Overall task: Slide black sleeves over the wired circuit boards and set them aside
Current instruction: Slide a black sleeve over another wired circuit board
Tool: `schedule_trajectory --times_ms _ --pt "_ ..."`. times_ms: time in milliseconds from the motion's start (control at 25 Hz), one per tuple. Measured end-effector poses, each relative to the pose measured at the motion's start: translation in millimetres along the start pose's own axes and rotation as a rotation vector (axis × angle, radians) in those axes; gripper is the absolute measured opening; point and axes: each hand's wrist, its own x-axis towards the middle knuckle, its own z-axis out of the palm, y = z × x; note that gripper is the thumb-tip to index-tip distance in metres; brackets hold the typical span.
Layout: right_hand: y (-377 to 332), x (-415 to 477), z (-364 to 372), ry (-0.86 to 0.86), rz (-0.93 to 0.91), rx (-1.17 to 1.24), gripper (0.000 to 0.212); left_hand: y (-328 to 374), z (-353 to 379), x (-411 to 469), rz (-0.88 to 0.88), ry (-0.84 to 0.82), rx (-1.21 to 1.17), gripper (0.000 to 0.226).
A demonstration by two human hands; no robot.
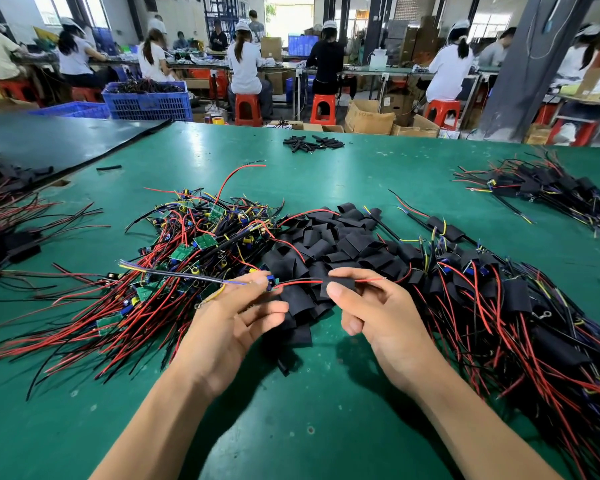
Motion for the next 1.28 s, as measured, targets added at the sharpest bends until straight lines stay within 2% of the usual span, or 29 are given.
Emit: schedule_trajectory --times_ms 80,200,280,360,400,680,880,1080,1280 --pt "-1 -2 6 -0.011 0.058 0.203 0.025 0 2 -1 -0.041 -0.033 -0.030 0.034" --pt "-6 -4 8 -0.058 0.097 0.406 0.005 1 3 -1 -0.059 -0.047 -0.068 0.019" --pt "-9 -4 7 -0.109 0.134 0.451 0.015 1 4 -1 -0.056 -0.038 -0.062 0.019" --pt "-9 -5 7 -0.162 0.174 0.461 0.033 -1 4 -2 -0.065 -0.041 -0.050 0.022" --pt "-10 -5 7 -0.181 0.183 0.467 0.035 -1 5 -2 -0.072 -0.046 -0.046 0.022" --pt "-1 -3 8 -0.151 0.203 0.391 0.031 -4 7 -4 -0.083 -0.103 0.026 0.038" --pt "2 -2 11 -0.048 0.252 0.360 0.037 -11 10 -7 -0.037 -0.116 0.096 0.033" --pt "1 -1 8 0.010 0.275 0.368 0.020 -12 8 -8 0.000 -0.171 0.175 0.031" --pt "1 -2 7 -0.062 0.224 0.385 0.011 -11 8 -8 0.003 -0.210 0.184 0.037"
